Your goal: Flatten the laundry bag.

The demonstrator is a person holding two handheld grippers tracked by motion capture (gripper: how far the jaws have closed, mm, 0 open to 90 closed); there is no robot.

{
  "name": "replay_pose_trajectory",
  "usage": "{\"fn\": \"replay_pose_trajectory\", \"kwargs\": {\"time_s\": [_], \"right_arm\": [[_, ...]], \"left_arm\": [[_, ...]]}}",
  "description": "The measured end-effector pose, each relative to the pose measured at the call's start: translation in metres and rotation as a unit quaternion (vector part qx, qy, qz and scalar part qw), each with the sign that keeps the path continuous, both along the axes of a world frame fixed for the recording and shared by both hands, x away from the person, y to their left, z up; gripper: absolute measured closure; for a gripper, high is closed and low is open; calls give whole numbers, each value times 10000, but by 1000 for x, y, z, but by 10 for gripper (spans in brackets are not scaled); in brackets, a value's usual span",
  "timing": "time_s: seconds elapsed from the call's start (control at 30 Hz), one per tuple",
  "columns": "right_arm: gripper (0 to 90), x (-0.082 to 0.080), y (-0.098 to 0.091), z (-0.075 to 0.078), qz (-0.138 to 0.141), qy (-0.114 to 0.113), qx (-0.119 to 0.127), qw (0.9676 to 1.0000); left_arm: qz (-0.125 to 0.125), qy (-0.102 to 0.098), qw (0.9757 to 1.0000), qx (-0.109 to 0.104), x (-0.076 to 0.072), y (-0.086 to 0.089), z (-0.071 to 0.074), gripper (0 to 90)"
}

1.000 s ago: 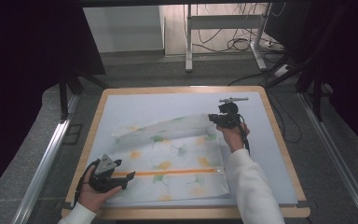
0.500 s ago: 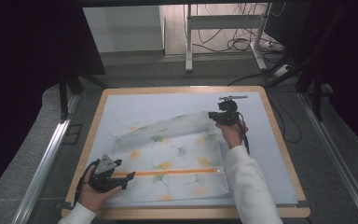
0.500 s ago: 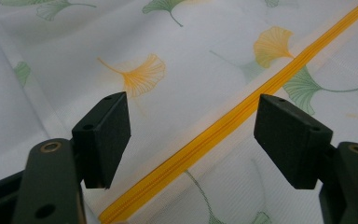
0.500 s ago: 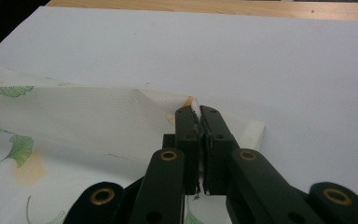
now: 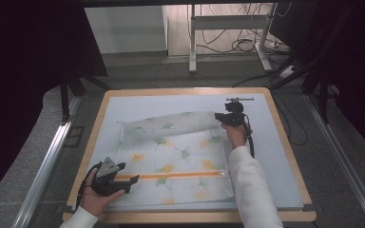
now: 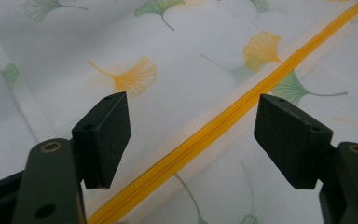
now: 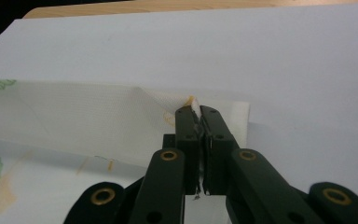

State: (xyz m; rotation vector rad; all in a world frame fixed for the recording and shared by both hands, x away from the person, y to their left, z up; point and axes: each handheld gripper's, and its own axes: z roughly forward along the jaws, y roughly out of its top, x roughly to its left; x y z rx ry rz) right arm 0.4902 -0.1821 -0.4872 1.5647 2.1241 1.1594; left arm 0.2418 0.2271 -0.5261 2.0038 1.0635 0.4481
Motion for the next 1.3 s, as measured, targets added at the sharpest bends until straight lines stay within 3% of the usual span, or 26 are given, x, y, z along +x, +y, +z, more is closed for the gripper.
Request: {"fn": "replay_pose_trajectory", "kwargs": {"time_s": [0.2, 0.67, 0.97, 1.3], "right_arm": [[859, 6, -5, -10, -132, 117, 118, 9998], [858, 10, -13, -14, -270, 144, 175, 9994], [858, 13, -16, -8, -286, 103, 178, 9994], [855, 38, -13, 3, -292, 132, 78, 9995]], "left_arm": [[6, -5, 10000, 4, 0, 1, 0, 270], [-2, 9, 10000, 11, 1, 0, 0, 271], [5, 8, 10000, -1, 0, 0, 0, 272], [30, 16, 10000, 7, 1, 2, 0, 271]]}}
